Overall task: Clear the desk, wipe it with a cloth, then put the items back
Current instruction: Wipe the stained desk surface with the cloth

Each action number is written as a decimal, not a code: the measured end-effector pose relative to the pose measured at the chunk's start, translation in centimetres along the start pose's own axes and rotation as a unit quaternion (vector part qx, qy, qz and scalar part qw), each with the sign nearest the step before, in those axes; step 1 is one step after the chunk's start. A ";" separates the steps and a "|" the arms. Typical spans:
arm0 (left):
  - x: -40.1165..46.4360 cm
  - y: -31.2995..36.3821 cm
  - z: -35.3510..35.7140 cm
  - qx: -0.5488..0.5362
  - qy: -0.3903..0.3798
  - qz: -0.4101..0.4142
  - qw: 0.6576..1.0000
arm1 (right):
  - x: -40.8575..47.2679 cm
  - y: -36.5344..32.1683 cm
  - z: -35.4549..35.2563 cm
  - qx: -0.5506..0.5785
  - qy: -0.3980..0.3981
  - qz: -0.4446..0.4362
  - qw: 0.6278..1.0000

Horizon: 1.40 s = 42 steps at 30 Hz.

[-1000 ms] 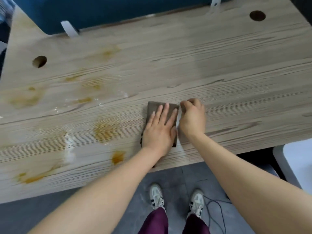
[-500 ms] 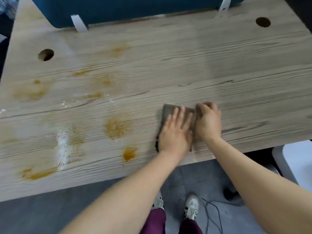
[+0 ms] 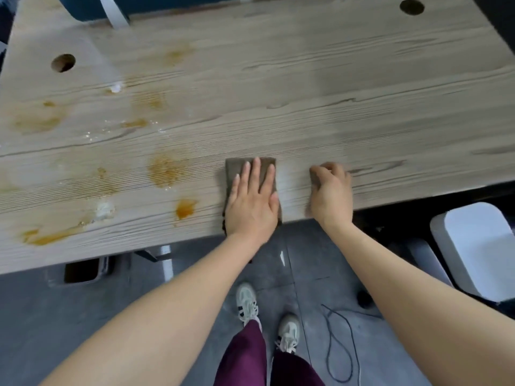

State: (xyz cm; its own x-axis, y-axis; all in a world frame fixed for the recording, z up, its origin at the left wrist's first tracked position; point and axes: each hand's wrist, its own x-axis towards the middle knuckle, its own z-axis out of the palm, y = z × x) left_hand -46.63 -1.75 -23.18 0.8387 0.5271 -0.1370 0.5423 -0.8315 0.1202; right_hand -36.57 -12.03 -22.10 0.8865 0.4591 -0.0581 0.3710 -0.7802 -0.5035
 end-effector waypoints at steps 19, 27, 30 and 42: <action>-3.5 -0.7 0.6 -0.026 -0.057 -0.021 0.998 | -2.9 -0.4 -0.2 0.015 -0.060 -0.063 0.996; -5.5 -5.5 -1.8 -0.317 0.000 -0.019 0.948 | -5.4 -6.9 1.4 0.120 -0.156 0.014 0.980; -6.9 -7.7 -2.4 -0.306 0.021 -0.047 0.951 | -5.6 -8.7 1.1 0.167 -0.166 0.107 0.966; -6.8 -10.2 -10.3 -0.548 -0.093 -0.072 0.828 | -6.4 -16.0 -5.0 0.462 -0.219 0.176 0.841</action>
State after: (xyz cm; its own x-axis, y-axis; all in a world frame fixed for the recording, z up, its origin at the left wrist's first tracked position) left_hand -57.33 4.97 -13.36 0.7946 0.4856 -0.3644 0.4413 -0.0499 0.8959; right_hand -46.83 -4.61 -9.36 0.6340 0.5399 -0.5536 -0.4450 -0.3308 -0.8322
